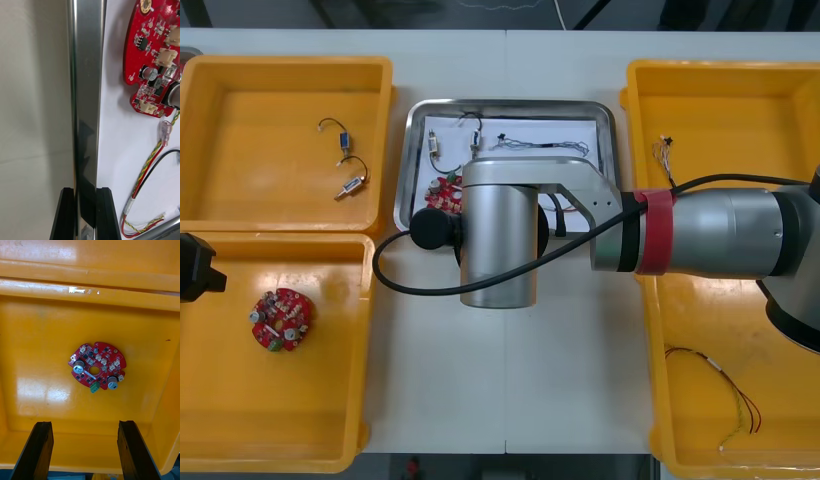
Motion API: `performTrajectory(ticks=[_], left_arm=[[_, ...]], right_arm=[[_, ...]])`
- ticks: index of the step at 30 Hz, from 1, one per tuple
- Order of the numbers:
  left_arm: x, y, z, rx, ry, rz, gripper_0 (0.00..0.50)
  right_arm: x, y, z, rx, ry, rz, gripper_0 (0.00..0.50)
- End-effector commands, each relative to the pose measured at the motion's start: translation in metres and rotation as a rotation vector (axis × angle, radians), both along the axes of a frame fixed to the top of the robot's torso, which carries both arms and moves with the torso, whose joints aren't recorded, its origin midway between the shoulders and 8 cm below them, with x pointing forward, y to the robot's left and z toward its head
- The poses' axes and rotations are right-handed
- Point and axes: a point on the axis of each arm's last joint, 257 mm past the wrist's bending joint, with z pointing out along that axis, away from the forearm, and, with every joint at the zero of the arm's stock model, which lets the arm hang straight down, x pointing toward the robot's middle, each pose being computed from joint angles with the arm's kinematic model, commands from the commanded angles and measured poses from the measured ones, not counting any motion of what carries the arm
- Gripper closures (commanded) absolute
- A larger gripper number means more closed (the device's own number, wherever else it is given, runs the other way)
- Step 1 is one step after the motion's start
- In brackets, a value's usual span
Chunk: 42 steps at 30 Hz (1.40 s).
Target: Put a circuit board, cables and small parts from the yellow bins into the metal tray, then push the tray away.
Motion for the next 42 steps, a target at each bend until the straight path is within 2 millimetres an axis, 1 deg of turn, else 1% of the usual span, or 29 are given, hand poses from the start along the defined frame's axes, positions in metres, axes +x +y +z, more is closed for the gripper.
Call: performTrajectory(ticks=[1, 4, 10, 16, 25, 33, 35, 42], left_arm=[[-0.006, 0.013, 0.009, 0.078, -0.006, -0.072, 0.000], [-0.006, 0.013, 0.009, 0.078, -0.006, -0.072, 0.000], [-0.006, 0.013, 0.009, 0.078, -0.006, -0.072, 0.000], [-0.006, 0.013, 0.009, 0.078, -0.006, -0.072, 0.000], [-0.006, 0.013, 0.009, 0.078, -0.006, -0.072, 0.000], [-0.006, 0.013, 0.009, 0.078, -0.006, -0.072, 0.000], [-0.006, 0.013, 0.009, 0.078, -0.006, -0.072, 0.000], [-0.006, 0.013, 0.009, 0.078, -0.006, -0.072, 0.000]], right_arm=[[0.012, 0.039, 0.037, 0.042, -0.033, 0.061, 0.500], [0.020, 0.045, 0.042, 0.053, -0.045, 0.081, 0.500], [0.031, 0.051, 0.040, 0.084, -0.026, 0.101, 0.500], [0.046, 0.046, 0.046, 0.046, -0.036, 0.129, 0.500], [0.069, 0.043, 0.061, 0.065, -0.018, 0.142, 0.500], [0.083, 0.045, 0.069, 0.105, -0.014, 0.094, 0.500], [0.091, 0.045, 0.074, 0.110, -0.026, 0.084, 0.500], [0.104, 0.045, 0.076, 0.126, -0.043, 0.086, 0.500]])
